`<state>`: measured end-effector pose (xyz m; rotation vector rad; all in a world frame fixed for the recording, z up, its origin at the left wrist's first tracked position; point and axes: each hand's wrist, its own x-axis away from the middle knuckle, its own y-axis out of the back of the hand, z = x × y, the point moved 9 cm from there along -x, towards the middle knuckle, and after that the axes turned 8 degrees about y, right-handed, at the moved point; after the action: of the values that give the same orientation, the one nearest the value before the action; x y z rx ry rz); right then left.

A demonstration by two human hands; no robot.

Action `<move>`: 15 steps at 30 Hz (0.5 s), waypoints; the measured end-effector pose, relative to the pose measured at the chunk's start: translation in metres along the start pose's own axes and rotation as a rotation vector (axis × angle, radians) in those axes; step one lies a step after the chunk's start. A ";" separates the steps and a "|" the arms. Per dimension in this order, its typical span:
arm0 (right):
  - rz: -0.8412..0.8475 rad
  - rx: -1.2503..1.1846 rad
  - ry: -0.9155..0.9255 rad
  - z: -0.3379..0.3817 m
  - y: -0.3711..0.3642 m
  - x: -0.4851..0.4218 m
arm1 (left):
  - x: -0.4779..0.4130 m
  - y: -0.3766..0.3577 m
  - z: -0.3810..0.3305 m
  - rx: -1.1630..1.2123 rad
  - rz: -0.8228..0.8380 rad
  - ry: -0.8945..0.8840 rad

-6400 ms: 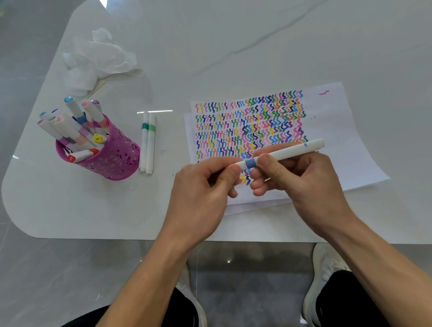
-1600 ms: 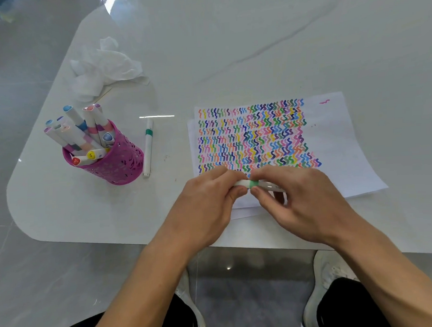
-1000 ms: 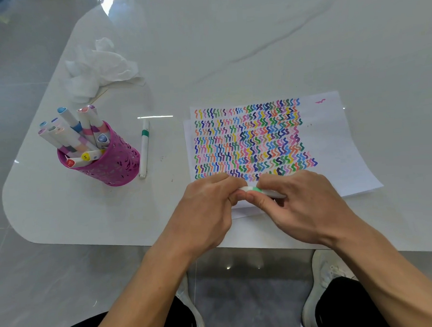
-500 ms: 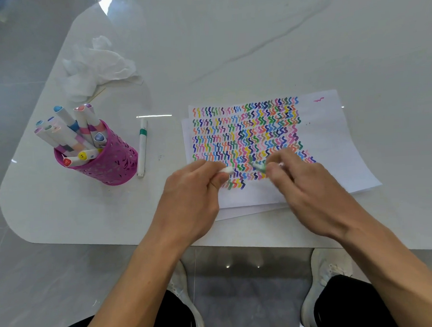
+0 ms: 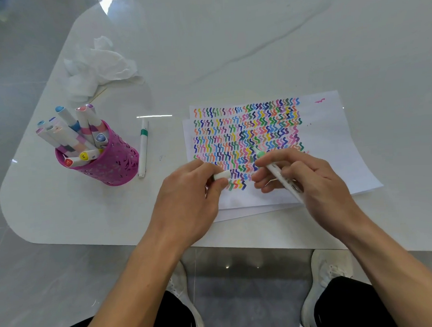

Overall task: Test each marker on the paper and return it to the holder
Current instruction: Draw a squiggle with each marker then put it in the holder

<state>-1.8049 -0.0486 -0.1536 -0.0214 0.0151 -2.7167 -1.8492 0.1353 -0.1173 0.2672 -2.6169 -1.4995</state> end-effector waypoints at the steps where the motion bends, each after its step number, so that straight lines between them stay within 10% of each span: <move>1: 0.014 -0.018 -0.018 -0.003 -0.001 0.001 | 0.000 -0.002 -0.001 -0.003 0.012 -0.004; 15: -0.086 0.139 0.035 -0.001 -0.004 0.009 | 0.004 -0.012 -0.002 -0.037 0.054 -0.019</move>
<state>-1.8150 -0.0486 -0.1549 0.0676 -0.1678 -2.7968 -1.8512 0.1271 -0.1271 0.1782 -2.5858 -1.5395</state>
